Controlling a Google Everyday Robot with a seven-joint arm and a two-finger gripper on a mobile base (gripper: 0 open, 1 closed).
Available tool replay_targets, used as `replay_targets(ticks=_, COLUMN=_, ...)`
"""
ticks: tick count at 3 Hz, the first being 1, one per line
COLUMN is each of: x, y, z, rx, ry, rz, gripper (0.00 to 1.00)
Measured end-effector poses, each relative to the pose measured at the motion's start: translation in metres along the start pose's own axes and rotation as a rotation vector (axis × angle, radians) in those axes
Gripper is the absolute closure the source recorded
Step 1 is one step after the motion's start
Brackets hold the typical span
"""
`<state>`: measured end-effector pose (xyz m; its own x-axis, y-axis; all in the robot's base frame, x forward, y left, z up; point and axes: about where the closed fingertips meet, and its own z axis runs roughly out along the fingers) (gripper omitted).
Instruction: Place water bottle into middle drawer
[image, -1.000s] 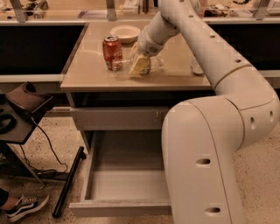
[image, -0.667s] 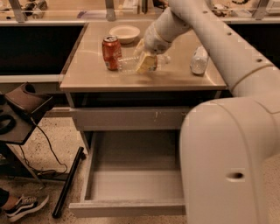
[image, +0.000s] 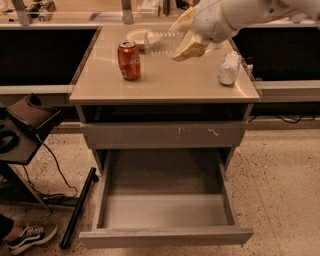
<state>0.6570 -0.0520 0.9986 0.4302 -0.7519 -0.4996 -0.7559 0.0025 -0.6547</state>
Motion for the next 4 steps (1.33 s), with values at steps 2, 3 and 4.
replay_targets(ticks=2, x=-0.093, y=0.047, z=-0.040, rx=0.122, ry=-0.168, rz=-0.107, gripper=1.00)
replay_targets(ticks=3, x=-0.093, y=0.047, z=-0.040, rx=0.121, ry=-0.168, rz=-0.107, gripper=1.00)
replay_targets(ticks=4, x=-0.054, y=0.075, z=0.010, rx=0.036, ry=-0.161, rz=-0.053, gripper=1.00)
